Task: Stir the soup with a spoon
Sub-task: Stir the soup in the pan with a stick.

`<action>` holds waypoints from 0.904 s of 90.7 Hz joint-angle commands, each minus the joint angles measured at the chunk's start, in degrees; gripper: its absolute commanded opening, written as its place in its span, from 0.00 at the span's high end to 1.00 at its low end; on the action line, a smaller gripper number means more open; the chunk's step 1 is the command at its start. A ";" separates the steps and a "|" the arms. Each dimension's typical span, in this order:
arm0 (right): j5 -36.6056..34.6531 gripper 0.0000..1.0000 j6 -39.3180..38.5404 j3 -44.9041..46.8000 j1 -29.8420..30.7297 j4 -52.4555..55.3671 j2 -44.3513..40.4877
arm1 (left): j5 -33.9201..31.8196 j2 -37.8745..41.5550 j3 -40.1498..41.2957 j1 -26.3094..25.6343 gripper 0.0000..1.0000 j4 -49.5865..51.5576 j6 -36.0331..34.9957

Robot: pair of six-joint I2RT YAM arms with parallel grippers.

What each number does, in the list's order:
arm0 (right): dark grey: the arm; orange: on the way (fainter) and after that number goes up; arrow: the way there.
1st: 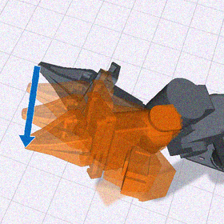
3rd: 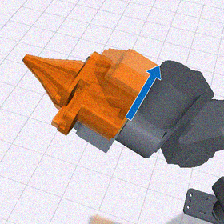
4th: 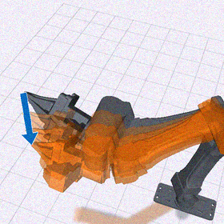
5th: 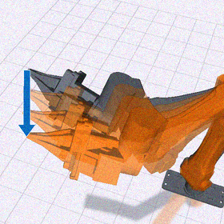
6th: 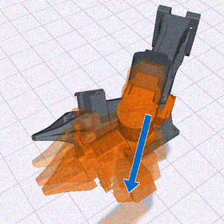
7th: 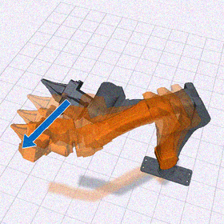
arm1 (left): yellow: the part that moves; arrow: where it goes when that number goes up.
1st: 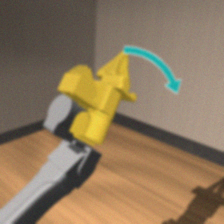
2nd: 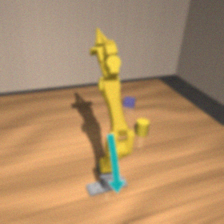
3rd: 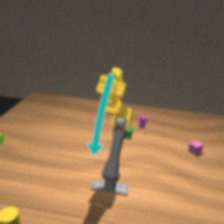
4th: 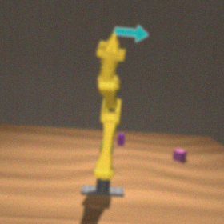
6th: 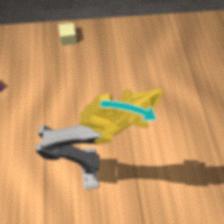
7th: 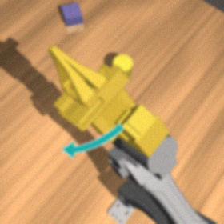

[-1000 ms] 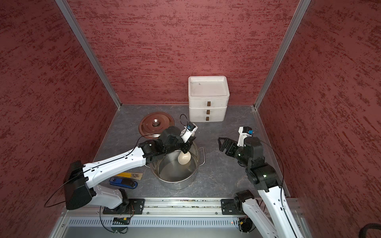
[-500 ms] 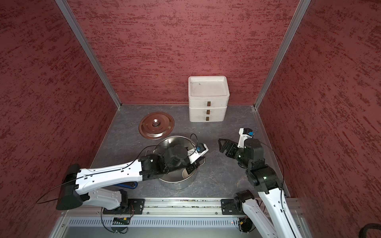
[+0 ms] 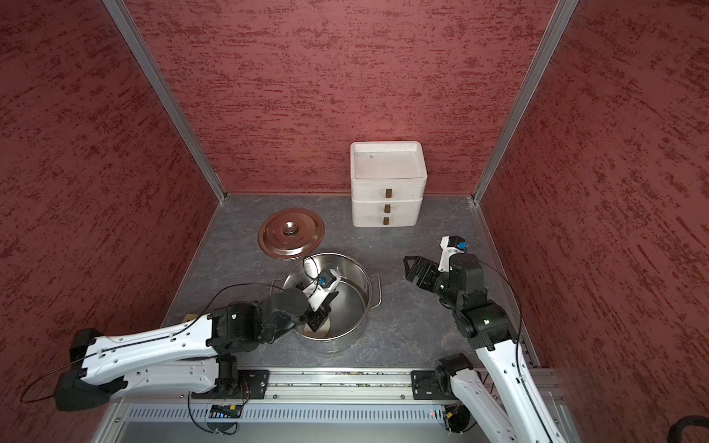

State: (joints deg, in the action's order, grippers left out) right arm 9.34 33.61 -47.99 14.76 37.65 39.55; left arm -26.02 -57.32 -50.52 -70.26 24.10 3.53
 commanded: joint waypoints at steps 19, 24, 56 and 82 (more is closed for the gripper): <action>0.77 0.03 -0.63 -0.81 0.19 -1.94 0.27 | -1.75 1.85 1.46 12.39 1.00 -2.75 -1.25; 0.63 0.02 -0.80 -1.08 0.19 -1.52 0.19 | -0.10 0.98 1.22 14.65 1.00 -4.42 -2.03; -1.17 0.02 -0.99 -3.05 0.24 1.78 0.43 | 12.33 -12.33 -5.63 20.25 1.00 -15.80 -9.96; -1.86 0.02 -1.26 -4.43 0.22 3.72 -0.14 | 20.22 -24.09 -14.80 17.42 1.00 -20.11 -14.34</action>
State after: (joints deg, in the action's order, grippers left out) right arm 8.75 33.32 -50.52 14.76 39.94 40.07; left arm -10.61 -78.94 -61.01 -50.94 7.84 -7.07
